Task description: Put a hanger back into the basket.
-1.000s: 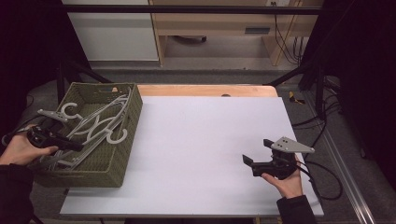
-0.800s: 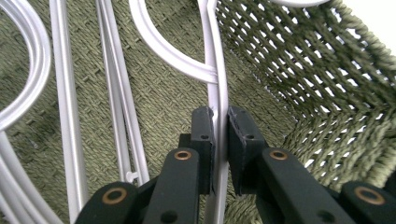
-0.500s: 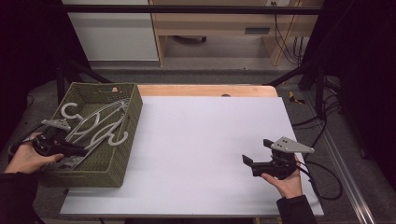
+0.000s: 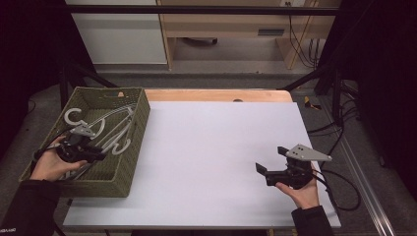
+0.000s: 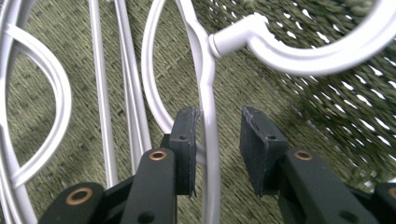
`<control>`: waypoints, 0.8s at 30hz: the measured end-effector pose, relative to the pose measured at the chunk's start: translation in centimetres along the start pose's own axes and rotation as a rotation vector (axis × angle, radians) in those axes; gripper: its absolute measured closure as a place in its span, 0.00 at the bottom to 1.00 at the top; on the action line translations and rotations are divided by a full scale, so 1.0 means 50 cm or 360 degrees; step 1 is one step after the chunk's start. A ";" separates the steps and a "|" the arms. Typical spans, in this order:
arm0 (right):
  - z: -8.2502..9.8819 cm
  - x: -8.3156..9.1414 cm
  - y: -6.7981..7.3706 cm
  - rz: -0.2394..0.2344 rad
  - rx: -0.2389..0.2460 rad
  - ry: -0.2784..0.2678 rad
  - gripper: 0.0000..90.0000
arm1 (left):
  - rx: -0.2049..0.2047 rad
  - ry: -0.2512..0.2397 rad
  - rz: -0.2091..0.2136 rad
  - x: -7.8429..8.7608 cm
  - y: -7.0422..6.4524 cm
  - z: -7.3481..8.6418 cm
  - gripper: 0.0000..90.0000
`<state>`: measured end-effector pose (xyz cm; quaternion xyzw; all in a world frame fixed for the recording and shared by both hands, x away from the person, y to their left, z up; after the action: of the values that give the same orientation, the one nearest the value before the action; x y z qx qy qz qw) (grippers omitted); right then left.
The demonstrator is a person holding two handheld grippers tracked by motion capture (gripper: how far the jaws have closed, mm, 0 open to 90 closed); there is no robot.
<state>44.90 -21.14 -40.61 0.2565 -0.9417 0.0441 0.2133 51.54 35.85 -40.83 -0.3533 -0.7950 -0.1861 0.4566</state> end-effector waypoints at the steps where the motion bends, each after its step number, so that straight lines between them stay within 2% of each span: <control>1: 0.000 0.000 0.000 0.0000 0.0002 -0.0001 0.03 | 0.0005 0.0002 0.0007 -0.001 0.000 -0.001 0.76; 2: 0.000 0.000 0.000 0.0001 0.0000 0.0000 0.03 | 0.0016 0.0004 -0.0001 -0.003 0.000 0.000 0.79; 4: 0.000 0.000 0.000 0.0001 0.0000 0.0000 0.03 | 0.0021 -0.0005 -0.0057 -0.004 0.001 -0.001 0.85; 5: 0.000 0.000 0.000 0.0001 0.0002 0.0001 0.03 | 0.0034 -0.0001 -0.0060 -0.003 0.002 -0.001 0.90; 7: 0.000 0.000 0.000 0.0001 0.0001 0.0001 0.03 | 0.0047 -0.0001 -0.0056 -0.004 0.002 -0.001 0.90; 9: 0.000 0.000 -0.001 0.0005 0.0002 -0.0003 0.03 | 0.0040 0.0020 -0.0051 -0.002 0.001 -0.002 0.91; 16: 0.000 0.000 -0.001 0.0003 0.0002 -0.0002 0.03 | 0.0056 -0.0032 -0.0077 0.006 0.007 -0.001 0.91; 19: 0.000 0.000 -0.001 0.0003 0.0004 -0.0001 0.03 | 0.0083 -0.0052 -0.0069 0.012 0.011 0.003 0.91; 21: 0.000 0.001 -0.001 0.0003 0.0002 -0.0002 0.03 | 0.0087 -0.0069 -0.0074 0.006 0.010 0.007 0.90; 24: 0.000 0.002 -0.001 0.0000 0.0006 -0.0001 0.03 | 0.0081 -0.0060 -0.0119 0.002 0.009 0.007 0.81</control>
<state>44.87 -21.21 -40.56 0.2568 -0.9417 0.0457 0.2124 51.62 36.41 -40.97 -0.3150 -0.8206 -0.1761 0.4431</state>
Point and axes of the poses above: each handheld gripper's, and its own axes: x roughly backward along the jaws, z roughly out of its underside, y roughly to its left, the point moved 4 cm from there along -x, roughly forward along the jaws, and after that the axes turned 6 degrees about z, right-handed, at the moved point
